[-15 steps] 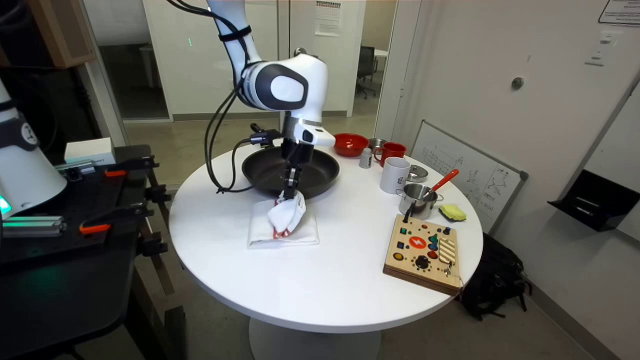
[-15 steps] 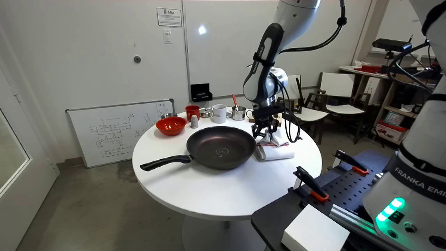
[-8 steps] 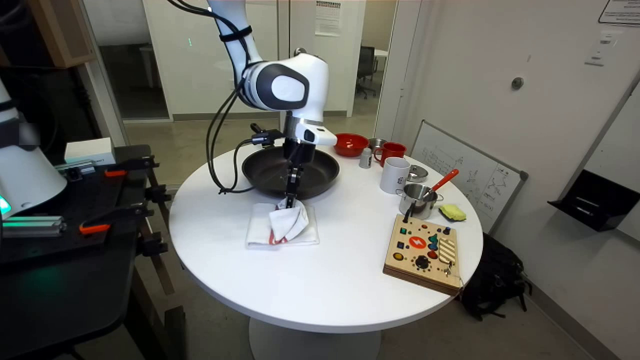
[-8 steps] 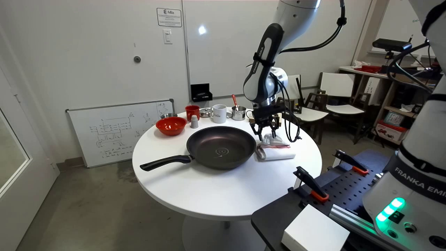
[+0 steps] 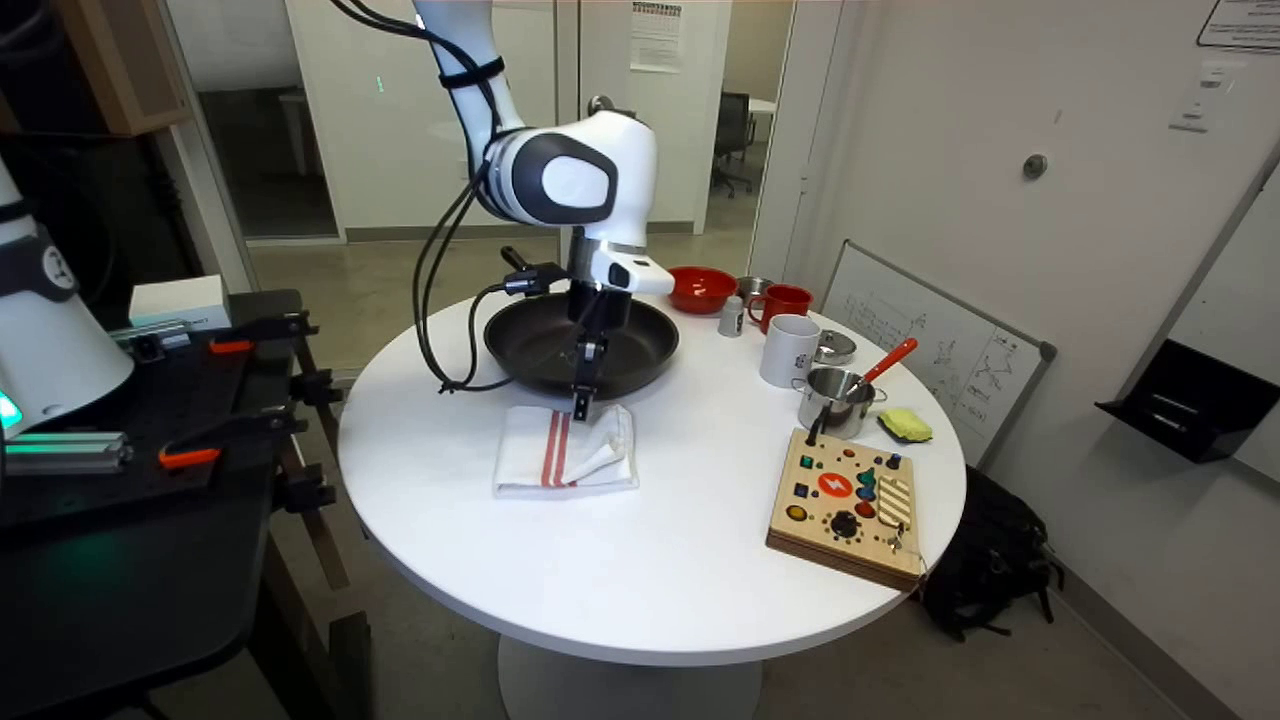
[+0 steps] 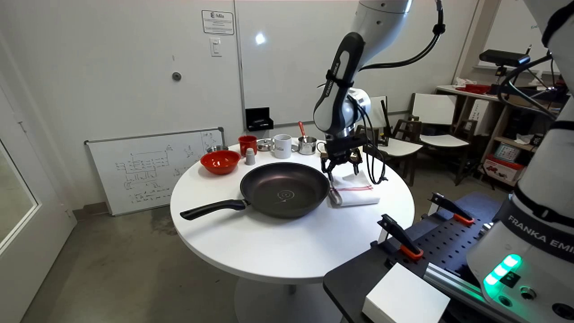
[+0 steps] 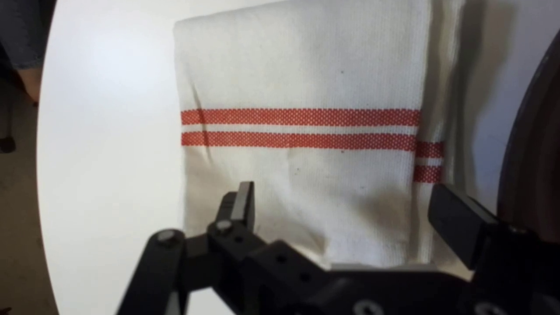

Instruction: Pick up the kitchen towel and wipe the pan

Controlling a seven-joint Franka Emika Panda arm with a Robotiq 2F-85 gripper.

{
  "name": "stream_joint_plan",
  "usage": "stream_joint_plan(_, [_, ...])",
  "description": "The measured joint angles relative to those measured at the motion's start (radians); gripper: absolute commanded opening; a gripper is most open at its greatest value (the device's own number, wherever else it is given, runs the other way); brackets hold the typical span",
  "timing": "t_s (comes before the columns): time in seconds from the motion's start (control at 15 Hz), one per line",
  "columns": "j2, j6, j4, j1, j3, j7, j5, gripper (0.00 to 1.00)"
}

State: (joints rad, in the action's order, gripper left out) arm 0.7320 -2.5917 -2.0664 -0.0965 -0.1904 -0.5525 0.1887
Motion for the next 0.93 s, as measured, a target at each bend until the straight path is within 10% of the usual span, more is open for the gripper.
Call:
stream_joint_plan(0.6, [0.002,-0.039,-0.004,-0.059,-0.062,-0.132,-0.05,1.0])
stream_joint_plan(0.93, [-0.197,0.061,-0.096,-0.146,-0.152,-0.35,-0.054,1.0])
